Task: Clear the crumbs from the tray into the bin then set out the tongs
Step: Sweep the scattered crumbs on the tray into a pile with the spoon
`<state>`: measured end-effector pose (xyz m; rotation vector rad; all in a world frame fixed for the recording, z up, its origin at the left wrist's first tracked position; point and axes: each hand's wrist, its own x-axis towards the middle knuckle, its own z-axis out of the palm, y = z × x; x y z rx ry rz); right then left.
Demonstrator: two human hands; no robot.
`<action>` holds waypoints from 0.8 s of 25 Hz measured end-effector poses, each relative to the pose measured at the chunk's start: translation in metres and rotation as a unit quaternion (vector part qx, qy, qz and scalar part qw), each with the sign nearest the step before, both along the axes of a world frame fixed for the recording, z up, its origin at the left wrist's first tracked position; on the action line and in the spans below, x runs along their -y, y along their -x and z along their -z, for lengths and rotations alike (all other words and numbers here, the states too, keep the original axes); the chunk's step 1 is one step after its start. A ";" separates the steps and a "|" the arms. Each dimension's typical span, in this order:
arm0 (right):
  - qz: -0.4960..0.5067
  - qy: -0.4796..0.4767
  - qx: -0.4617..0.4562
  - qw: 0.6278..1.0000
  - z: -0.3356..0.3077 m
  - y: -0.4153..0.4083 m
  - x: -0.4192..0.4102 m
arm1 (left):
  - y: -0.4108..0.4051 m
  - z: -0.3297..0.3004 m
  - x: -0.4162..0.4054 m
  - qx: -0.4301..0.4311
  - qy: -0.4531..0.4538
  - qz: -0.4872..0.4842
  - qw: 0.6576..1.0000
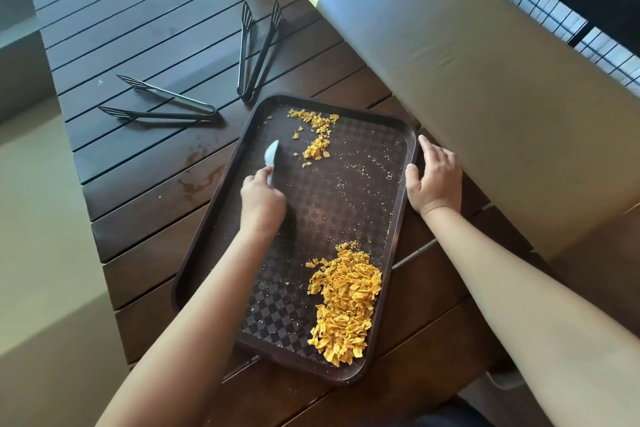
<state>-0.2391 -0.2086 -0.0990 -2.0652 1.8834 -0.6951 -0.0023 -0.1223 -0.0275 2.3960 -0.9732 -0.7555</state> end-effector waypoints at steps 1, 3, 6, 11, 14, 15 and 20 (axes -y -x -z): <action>0.000 -0.002 -0.001 1.000 0.000 0.000 0.000 | 0.006 0.002 0.002 -0.011 0.003 0.027 1.000; 0.001 -0.004 0.000 1.000 0.000 0.000 0.000 | 0.018 0.004 0.005 -0.024 -0.001 0.094 0.995; -0.001 0.001 0.004 1.000 0.000 0.000 0.000 | 0.019 0.002 0.015 -0.020 0.009 0.118 0.993; 0.000 0.006 0.003 1.000 -0.001 0.000 0.000 | -0.011 -0.006 0.039 0.000 -0.011 0.028 1.000; -0.001 0.000 0.000 1.000 0.000 0.000 0.000 | -0.005 -0.005 0.038 -0.047 -0.008 0.076 0.996; -0.001 -0.001 -0.001 1.000 0.000 0.000 0.000 | -0.001 -0.005 0.035 -0.056 -0.003 0.098 0.994; -0.001 0.003 -0.006 1.000 -0.001 0.001 0.000 | 0.010 -0.001 0.014 -0.061 -0.019 0.190 0.980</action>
